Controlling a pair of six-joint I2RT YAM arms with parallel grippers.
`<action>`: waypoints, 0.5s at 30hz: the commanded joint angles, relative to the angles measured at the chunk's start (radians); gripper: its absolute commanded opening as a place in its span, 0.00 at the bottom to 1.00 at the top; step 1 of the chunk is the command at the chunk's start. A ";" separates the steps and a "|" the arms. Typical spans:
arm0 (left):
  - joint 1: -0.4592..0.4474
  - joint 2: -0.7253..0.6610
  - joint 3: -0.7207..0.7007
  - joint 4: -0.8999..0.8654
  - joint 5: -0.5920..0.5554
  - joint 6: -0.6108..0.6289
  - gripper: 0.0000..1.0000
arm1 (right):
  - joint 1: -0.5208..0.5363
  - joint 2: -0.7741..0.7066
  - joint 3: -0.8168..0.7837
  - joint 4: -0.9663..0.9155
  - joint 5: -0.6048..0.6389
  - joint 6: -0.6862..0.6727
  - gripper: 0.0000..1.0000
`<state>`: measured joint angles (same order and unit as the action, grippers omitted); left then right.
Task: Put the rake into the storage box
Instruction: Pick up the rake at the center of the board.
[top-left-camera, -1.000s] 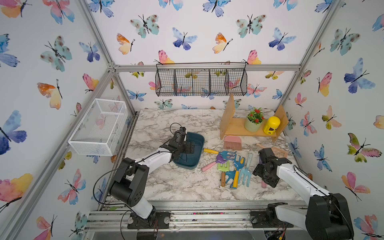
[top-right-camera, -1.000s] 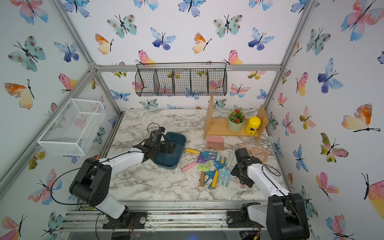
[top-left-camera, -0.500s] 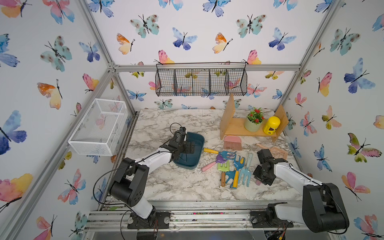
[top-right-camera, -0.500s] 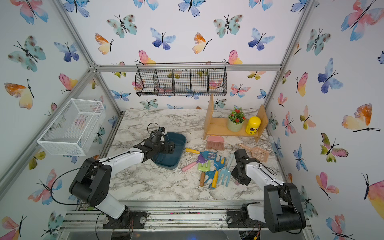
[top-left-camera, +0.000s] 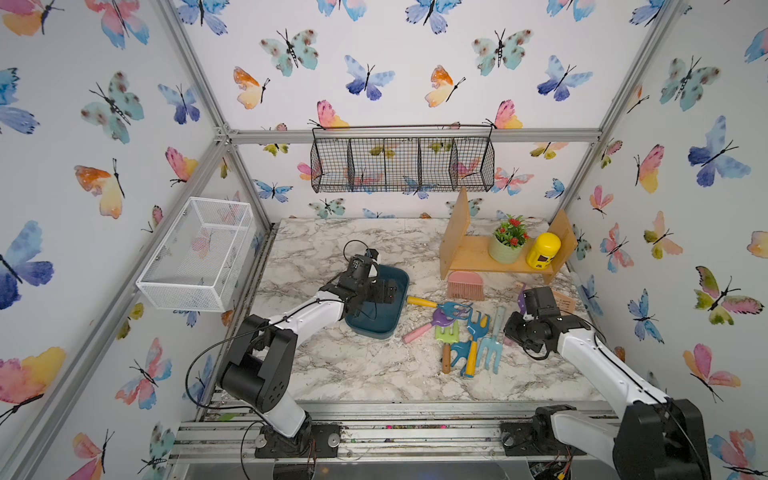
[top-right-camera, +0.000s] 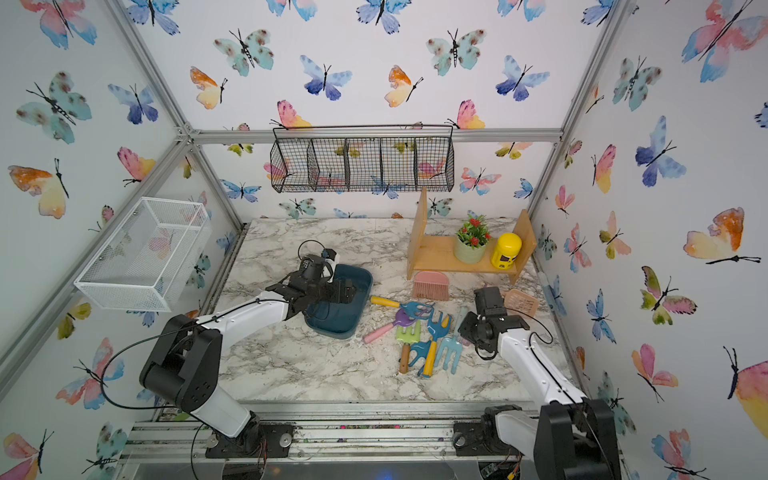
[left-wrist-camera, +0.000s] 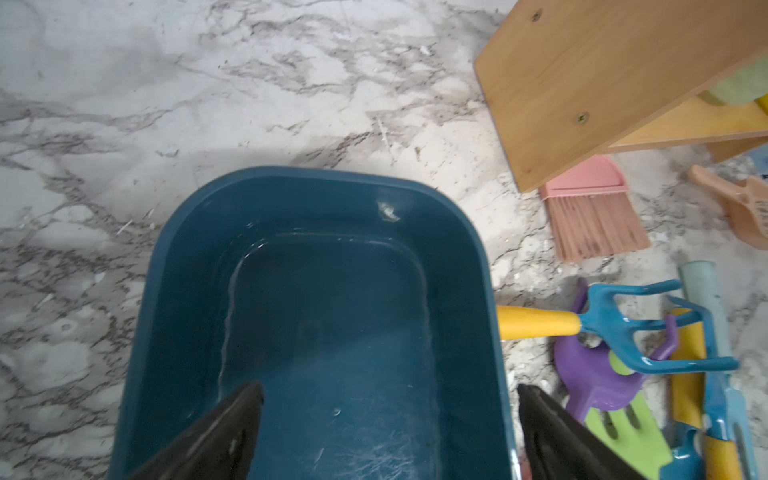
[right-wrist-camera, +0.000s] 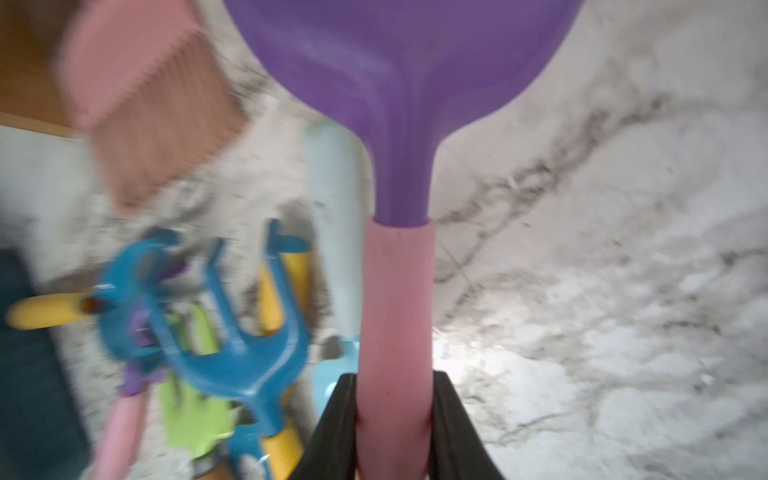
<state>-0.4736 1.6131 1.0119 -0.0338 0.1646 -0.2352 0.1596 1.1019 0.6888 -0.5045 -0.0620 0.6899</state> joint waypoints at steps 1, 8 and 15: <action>-0.004 -0.002 0.055 -0.017 0.161 0.009 0.99 | 0.001 -0.041 0.035 0.163 -0.200 -0.057 0.01; -0.039 0.015 0.144 -0.021 0.400 0.013 0.99 | 0.111 0.069 0.098 0.379 -0.429 -0.074 0.01; -0.057 0.031 0.169 0.010 0.509 -0.014 0.99 | 0.277 0.303 0.302 0.377 -0.405 -0.145 0.01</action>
<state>-0.5301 1.6283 1.1725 -0.0357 0.5674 -0.2367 0.4026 1.3575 0.9344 -0.1875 -0.4240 0.5980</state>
